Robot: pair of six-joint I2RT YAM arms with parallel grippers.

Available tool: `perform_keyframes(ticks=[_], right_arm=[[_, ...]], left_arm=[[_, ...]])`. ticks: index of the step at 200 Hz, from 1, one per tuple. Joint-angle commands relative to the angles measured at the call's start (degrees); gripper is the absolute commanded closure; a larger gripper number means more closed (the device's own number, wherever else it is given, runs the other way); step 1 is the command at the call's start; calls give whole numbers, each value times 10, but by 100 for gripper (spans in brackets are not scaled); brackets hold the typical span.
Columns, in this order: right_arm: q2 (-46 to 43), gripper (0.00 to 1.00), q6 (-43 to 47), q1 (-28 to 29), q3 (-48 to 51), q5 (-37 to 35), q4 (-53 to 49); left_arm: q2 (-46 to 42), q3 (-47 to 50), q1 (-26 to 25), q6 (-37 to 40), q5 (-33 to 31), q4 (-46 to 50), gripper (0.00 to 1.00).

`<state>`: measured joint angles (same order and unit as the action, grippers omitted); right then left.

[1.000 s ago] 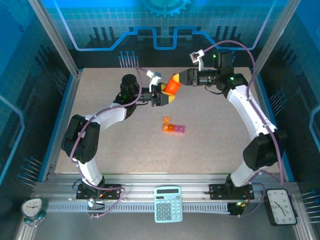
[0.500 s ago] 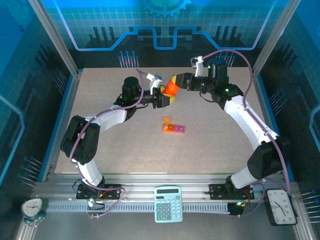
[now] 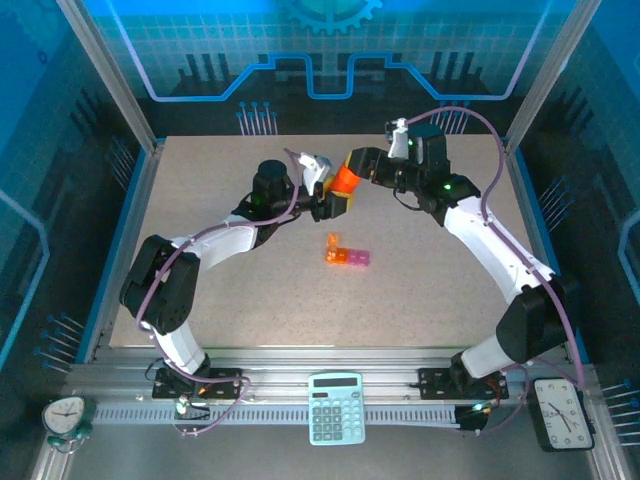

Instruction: Sort the pills into containers

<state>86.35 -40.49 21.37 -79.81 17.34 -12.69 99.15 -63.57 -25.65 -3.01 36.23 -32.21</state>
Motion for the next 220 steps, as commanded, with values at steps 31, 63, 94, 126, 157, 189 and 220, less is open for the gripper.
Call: perform_keyframes(ticks=[31,63,94,126,157,189,220], right_arm=[[-22,19,21,-43,-35,101,-35],[-45,13,59,-72,-15,170,4],[-40,12,94,-101,-4,234,31],[-11,13,95,-114,-11,308,62],[13,14,98,-102,-28,337,60],[25,16,105,-87,-39,335,48],[31,22,100,-84,-41,335,51]], left_arm=[[-15,-23,8,-33,40,-79,96],[-12,-27,17,-54,83,-83,96],[-10,-33,23,-85,137,-86,95],[-7,-39,28,-110,172,-90,95],[-5,-42,28,-123,188,-93,95],[-3,-43,28,-131,196,-97,95],[-2,-43,28,-134,200,-97,95]])
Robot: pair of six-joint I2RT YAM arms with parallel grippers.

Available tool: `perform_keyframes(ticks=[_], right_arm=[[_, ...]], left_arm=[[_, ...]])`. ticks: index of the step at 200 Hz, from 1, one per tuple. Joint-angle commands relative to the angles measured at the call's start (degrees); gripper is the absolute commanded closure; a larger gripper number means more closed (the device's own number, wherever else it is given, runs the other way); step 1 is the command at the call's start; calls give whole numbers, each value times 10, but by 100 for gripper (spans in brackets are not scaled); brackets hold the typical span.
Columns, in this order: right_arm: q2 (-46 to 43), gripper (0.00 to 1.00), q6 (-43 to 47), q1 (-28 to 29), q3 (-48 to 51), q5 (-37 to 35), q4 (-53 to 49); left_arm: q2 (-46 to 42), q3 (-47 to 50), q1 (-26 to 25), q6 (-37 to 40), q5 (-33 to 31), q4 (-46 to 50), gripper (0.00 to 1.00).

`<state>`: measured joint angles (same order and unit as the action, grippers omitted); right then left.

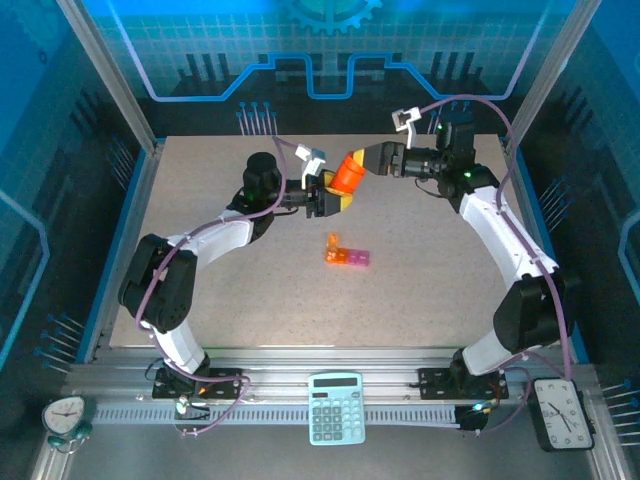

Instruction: Sort the pills into containers

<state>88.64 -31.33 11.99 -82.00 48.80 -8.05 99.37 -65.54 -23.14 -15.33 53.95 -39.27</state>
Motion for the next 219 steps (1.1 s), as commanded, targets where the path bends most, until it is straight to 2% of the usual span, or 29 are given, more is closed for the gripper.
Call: perform_keyframes(ticks=[1,14,82,131,157,190,219], right_arm=[[8,23,8,11,-19,21,5],[9,26,3,11,-19,27,8],[0,28,-3,18,-11,40,17],[-2,44,-4,21,-8,40,15],[-2,57,-2,27,-4,33,10],[-10,66,13,54,7,-31,-22],[-27,68,20,98,29,-170,-57]], left_arm=[[-4,-24,3,-11,23,-26,95],[-4,-24,3,-12,23,-27,95],[-1,-30,3,-15,25,-23,95],[-1,-33,3,-15,26,-19,95],[-1,-35,4,-13,26,-14,95],[-9,-39,2,3,-4,4,96],[-32,-29,-9,56,-73,38,96]])
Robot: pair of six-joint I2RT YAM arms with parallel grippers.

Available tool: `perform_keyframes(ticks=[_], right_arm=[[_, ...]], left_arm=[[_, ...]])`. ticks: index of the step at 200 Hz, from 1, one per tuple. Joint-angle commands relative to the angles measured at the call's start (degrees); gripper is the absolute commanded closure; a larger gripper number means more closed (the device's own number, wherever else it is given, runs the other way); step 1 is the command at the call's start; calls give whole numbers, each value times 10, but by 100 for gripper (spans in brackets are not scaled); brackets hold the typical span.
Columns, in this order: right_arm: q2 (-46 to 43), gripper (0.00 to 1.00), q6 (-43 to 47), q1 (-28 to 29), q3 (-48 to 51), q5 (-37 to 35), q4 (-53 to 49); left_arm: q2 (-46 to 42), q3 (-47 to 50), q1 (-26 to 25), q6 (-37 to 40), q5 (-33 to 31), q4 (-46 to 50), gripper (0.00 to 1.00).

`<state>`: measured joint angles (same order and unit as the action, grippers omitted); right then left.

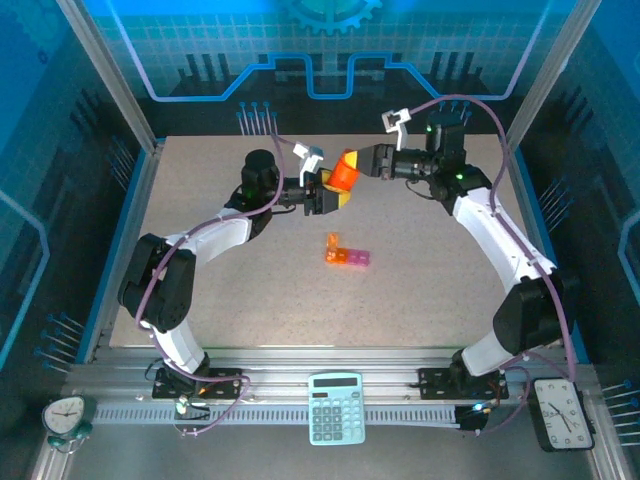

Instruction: Sort the pills into containers

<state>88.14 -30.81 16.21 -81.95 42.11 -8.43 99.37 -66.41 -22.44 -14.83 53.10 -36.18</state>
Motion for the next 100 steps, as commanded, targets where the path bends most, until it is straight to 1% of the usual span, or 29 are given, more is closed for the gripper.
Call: perform_keyframes(ticks=[1,31,51,73,89,100], right_arm=[[-23,68,13,58,30,-107,-53],[-37,69,-50,92,79,-231,-20],[-40,69,-80,107,100,-275,2],[-42,67,-87,116,103,-293,5],[-45,64,-84,113,94,-292,-5],[-50,60,-81,105,85,-284,-14]], left_arm=[[-33,-20,-16,52,-66,7,96],[-55,-3,-40,107,-140,23,96],[-61,4,-53,128,-170,25,96],[-56,8,-55,119,-177,17,96],[-53,14,-54,112,-179,3,96],[-51,16,-51,108,-176,-3,96]])
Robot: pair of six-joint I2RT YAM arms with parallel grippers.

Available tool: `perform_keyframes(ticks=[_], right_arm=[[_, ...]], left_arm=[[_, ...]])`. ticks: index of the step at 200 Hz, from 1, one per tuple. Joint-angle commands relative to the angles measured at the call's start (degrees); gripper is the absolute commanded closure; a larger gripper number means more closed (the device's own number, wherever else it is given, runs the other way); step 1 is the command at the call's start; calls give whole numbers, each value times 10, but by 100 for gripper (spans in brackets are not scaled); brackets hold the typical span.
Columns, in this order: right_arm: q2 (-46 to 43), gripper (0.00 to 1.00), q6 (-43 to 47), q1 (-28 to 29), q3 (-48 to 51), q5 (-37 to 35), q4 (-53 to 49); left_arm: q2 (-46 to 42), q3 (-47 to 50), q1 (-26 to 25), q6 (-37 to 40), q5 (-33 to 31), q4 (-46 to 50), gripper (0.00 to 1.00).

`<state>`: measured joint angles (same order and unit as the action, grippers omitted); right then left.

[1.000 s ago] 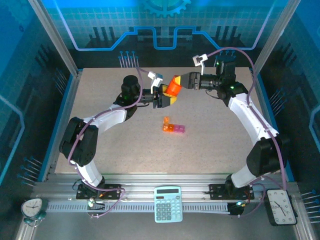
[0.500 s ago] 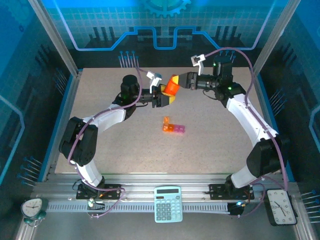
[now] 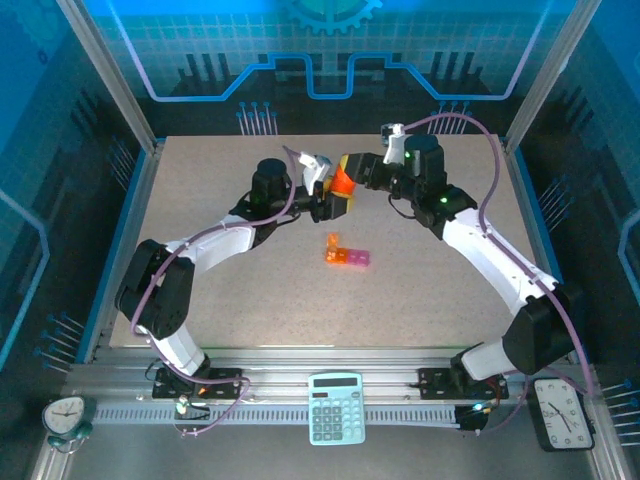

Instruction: Sort the pills into containers

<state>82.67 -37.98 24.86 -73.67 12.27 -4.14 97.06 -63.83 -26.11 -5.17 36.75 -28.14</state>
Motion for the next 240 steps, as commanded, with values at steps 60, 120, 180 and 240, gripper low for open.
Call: perform_keyframes(ticks=[60,120,180,240], right_arm=[[-57,20,19,-64,-20,160,-57],[-30,14,81,-124,-48,309,-42],[41,13,82,-111,-108,384,-23],[56,17,81,-96,-117,394,-23]], left_arm=[[-16,-12,16,-39,54,-104,97],[-17,-23,35,-82,160,-98,96],[2,-50,37,-128,231,-101,96],[21,-64,37,-148,246,-116,96]])
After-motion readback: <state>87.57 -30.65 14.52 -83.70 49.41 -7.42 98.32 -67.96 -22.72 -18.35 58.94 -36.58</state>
